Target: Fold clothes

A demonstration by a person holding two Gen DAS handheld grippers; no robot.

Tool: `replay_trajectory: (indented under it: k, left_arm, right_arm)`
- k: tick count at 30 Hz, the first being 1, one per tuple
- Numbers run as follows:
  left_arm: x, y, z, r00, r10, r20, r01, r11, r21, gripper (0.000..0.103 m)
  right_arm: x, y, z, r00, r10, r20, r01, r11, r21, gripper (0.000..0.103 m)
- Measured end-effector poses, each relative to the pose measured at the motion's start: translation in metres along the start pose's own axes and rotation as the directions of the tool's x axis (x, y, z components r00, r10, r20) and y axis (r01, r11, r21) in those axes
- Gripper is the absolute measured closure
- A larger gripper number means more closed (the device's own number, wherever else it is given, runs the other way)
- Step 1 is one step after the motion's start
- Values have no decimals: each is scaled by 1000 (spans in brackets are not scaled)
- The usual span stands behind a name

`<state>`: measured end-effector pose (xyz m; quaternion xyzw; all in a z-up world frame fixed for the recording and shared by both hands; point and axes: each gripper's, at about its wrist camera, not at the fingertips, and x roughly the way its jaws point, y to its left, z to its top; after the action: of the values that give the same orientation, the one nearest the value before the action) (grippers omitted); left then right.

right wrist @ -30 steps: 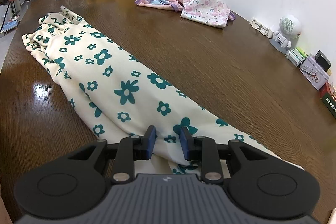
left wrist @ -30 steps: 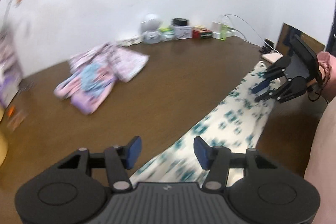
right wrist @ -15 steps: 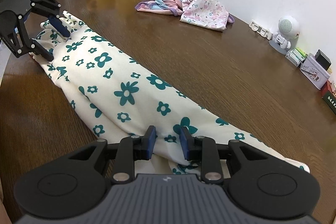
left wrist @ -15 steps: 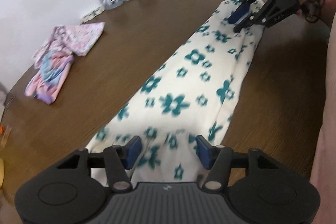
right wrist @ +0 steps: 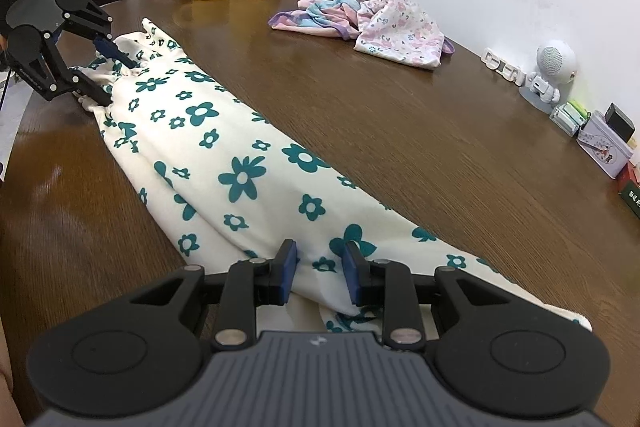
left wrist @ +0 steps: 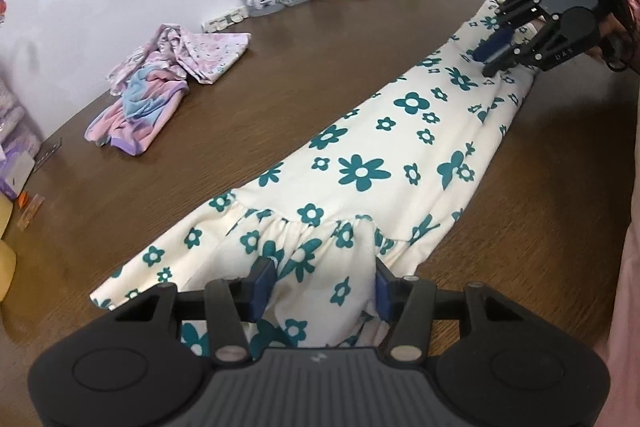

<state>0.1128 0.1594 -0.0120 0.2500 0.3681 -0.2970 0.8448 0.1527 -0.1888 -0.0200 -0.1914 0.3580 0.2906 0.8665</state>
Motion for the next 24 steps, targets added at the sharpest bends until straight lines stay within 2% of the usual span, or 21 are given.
replay_trajectory:
  k: [6, 9, 19, 24]
  left_arm:
    - [-1, 0, -4, 1000, 2, 12, -2, 1000, -20, 53]
    - [-1, 0, -5, 1000, 6, 18, -5, 999, -32, 52]
    - [-7, -4, -5, 999, 28, 46, -26, 999, -48, 52]
    - [-25, -12, 1, 996, 24, 91, -22, 999, -27, 52]
  right_arm:
    - [-20, -27, -17, 1000, 17, -9, -16, 997, 73, 77]
    - [-28, -40, -28, 1000, 19, -10, -18, 994, 106, 80]
    - [-37, -53, -44, 998, 58, 37, -63, 984, 164, 81]
    - [-58, -48, -30, 987, 88, 135, -114, 973, 201, 81]
